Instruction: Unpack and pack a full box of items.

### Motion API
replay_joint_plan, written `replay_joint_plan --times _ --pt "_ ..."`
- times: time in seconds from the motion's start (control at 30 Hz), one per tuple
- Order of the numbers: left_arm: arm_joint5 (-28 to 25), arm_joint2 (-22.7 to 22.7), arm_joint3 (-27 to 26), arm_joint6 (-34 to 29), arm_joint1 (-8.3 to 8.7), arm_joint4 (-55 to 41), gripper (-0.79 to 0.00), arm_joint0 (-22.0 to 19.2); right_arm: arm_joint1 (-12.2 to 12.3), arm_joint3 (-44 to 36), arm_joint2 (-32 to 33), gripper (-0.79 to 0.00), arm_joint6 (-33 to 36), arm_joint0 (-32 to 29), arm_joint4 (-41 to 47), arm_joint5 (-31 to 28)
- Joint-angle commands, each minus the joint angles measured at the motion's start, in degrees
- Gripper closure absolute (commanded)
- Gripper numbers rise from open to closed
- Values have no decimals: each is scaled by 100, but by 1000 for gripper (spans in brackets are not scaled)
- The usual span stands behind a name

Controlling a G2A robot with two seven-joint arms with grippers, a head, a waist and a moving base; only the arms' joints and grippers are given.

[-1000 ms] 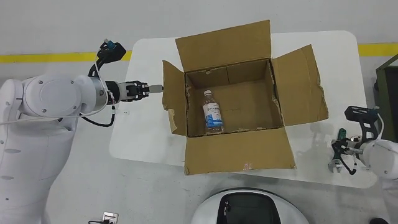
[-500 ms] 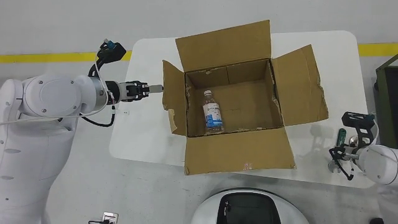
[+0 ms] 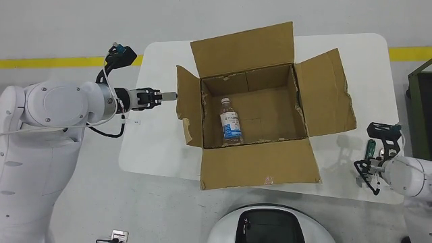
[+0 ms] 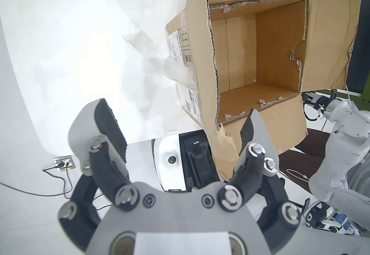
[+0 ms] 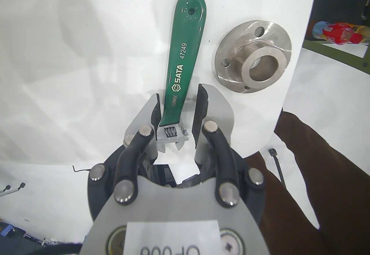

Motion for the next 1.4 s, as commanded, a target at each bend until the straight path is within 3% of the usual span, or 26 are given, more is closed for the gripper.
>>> replay_joint_plan --times 0.0,0.2,0.27,0.3,0.37,0.7,1.07,1.37 --pt "0 0 0 0 0 0 -785 0 -19 27 -9 -299 9 21 -15 -9" --pt "0 0 0 0 0 0 -785 0 -76 98 -29 -259 53 82 -104 -53" --pt "0 0 0 0 0 0 -785 0 -93 106 -32 -191 75 101 -132 -75" --pt "0 0 0 0 0 0 -785 0 -101 106 -34 -99 81 110 -157 -81" --pt "0 0 0 0 0 0 -785 0 -116 113 -41 -3 97 124 -182 -97" --pt "0 0 0 0 0 0 -785 0 -167 -271 334 0 103 451 285 -103" --pt "0 0 0 0 0 0 -785 0 -101 -913 1301 0 -151 1864 1321 151" --pt "0 0 0 0 0 0 -785 0 -68 -1203 722 0 -262 2794 2148 263"
